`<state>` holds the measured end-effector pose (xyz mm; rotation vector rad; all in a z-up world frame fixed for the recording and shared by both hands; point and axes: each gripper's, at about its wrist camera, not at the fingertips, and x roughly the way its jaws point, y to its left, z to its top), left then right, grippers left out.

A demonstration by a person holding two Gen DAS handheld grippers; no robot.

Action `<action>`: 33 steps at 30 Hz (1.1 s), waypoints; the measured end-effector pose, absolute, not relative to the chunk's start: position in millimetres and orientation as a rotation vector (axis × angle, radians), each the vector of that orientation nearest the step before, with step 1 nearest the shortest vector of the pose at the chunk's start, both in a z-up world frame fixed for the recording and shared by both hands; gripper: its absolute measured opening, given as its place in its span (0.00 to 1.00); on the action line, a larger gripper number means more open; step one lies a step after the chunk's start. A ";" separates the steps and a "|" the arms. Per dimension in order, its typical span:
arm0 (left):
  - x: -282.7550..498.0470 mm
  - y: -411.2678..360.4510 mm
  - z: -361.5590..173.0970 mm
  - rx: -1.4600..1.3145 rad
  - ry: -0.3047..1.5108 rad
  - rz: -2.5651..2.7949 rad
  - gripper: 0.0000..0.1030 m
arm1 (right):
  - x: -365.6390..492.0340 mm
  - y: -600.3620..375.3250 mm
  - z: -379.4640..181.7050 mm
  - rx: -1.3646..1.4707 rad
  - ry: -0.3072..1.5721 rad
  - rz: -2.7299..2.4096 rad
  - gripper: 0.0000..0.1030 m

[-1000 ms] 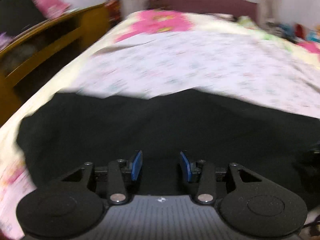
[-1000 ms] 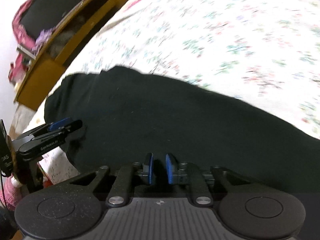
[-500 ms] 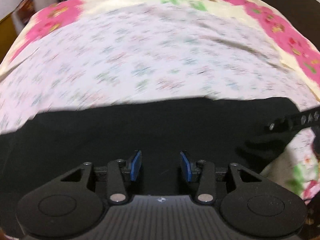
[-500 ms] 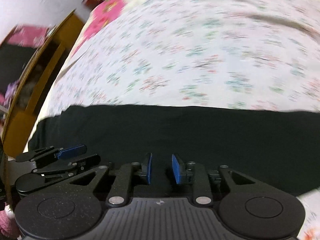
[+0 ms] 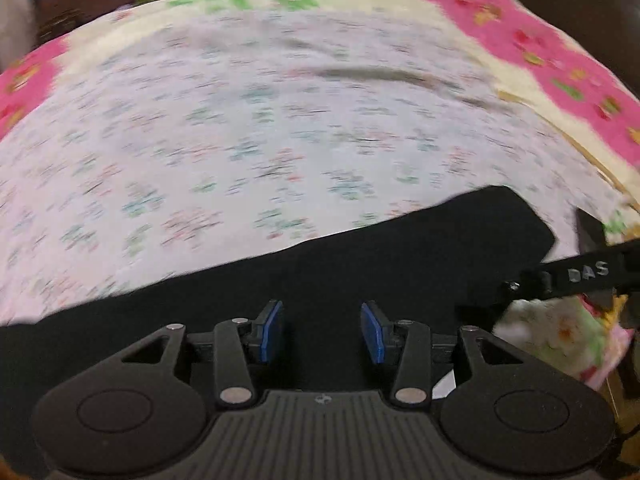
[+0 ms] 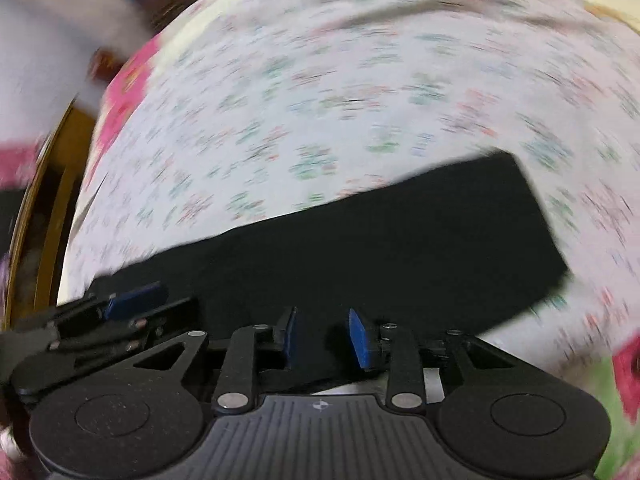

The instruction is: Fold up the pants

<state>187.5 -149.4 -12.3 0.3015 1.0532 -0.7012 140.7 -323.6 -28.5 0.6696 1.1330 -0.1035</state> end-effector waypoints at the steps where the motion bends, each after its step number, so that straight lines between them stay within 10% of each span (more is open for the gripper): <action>1: 187.9 -155.5 -15.0 0.326 1.041 -0.733 0.50 | 132.6 -332.1 -32.3 0.687 1.127 -0.146 0.20; 33: 170.3 -197.8 -72.8 0.643 1.109 -0.941 0.52 | 26.4 -390.1 -94.2 1.146 0.776 -0.356 0.21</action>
